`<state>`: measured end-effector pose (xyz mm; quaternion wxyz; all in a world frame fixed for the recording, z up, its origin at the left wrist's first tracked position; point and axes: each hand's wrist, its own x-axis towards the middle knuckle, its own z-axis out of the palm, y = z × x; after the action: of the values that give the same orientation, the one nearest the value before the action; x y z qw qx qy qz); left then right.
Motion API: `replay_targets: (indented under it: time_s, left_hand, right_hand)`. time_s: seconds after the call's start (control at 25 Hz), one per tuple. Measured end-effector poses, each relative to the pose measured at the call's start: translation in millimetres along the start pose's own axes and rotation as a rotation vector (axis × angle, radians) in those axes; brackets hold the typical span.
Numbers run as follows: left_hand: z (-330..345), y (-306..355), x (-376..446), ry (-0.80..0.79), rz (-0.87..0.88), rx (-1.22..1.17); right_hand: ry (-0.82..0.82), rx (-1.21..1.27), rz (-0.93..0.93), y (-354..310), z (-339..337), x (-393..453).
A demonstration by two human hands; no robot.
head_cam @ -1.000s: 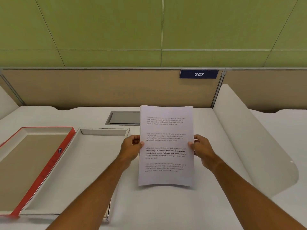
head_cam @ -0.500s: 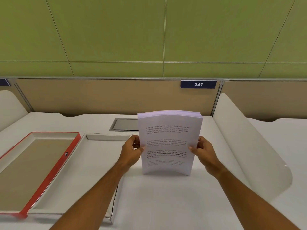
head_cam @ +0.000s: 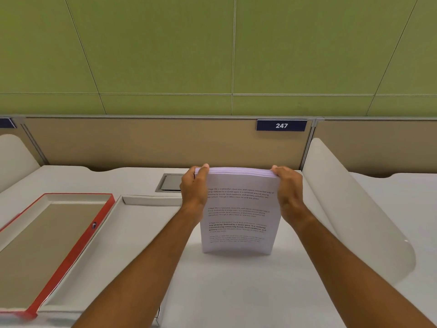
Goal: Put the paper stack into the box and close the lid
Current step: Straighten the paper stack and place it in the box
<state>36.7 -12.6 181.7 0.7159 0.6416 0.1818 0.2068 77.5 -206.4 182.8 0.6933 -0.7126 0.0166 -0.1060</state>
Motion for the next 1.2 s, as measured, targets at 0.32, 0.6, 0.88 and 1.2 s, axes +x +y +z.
replay_targets:
  time_s: [0.32,0.6,0.88,1.2]
  left_hand:
    - [-49.2,-27.3,10.8,-0.291,0.195,0.094]
    - [-54.2,-36.4,17.6,-0.265,0.268,0.499]
    - [-59.8,-39.5,14.2,-0.264,0.215,0.487]
    - [-64.5,-52.0,15.3,-0.253,0.17,0.492]
  right_hand:
    - [-0.366,0.035,-0.139,41.4,-51.7,2.0]
    - [-0.304,-0.269,-0.127,58.2,-57.1,0.4]
    - [-0.334,-0.224,-0.083,64.4,-57.4,-6.5]
    - [-0.396,-0.286,-0.04,76.2,-61.6,-1.5]
